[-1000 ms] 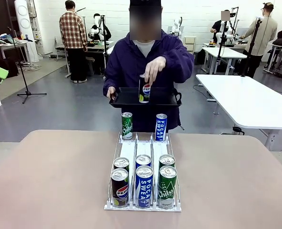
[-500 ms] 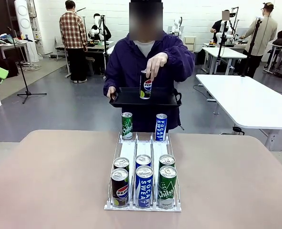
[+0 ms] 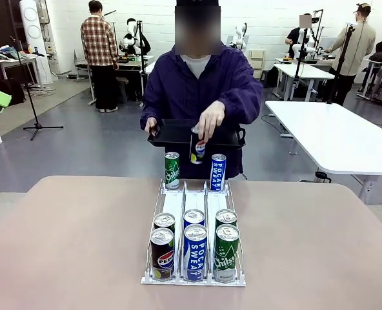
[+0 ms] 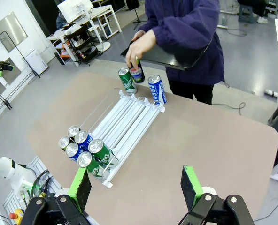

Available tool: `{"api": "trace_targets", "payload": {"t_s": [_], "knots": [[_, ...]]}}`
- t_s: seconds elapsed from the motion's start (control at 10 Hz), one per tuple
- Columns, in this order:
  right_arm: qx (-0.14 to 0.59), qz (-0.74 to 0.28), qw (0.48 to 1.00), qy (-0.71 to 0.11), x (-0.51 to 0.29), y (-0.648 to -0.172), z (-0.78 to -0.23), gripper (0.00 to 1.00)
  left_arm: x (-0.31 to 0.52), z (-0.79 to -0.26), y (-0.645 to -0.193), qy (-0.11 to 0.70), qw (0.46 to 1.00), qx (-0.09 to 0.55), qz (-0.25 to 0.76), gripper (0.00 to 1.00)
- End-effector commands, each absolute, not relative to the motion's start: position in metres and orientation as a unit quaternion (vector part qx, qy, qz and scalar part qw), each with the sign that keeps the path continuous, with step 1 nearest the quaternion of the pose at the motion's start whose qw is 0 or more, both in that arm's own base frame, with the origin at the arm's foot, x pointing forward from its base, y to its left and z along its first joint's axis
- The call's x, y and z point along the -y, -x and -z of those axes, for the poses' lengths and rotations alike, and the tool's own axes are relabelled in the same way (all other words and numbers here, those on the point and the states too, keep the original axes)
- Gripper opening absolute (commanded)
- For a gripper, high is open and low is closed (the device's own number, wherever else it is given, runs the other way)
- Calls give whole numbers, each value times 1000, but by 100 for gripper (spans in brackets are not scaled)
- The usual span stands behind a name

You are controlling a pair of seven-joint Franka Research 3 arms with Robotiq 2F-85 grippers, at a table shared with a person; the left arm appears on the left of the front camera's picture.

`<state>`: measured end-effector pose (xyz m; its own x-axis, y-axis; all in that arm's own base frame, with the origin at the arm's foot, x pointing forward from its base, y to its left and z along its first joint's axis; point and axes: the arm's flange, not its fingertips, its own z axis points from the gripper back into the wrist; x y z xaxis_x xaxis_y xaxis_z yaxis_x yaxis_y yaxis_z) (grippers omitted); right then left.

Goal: Retrieve and hand over the desired beverage to the person.
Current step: Pick up a can of the same type that the person held from the Automatic Can Dispenser.

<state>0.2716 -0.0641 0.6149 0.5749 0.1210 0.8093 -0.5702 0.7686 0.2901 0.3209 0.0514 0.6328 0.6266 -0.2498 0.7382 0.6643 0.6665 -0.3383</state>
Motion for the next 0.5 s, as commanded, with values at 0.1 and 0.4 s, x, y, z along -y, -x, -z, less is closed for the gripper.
{"api": "trace_targets", "payload": {"t_s": [0.1, 0.4], "knots": [[413, -211, 841, -280, 64, -274, -615, 100, -53, -633, -322, 312, 841, 343, 278, 100], [413, -211, 841, -280, 64, -274, -615, 100, -53, -633, -322, 312, 841, 343, 278, 100]]}}
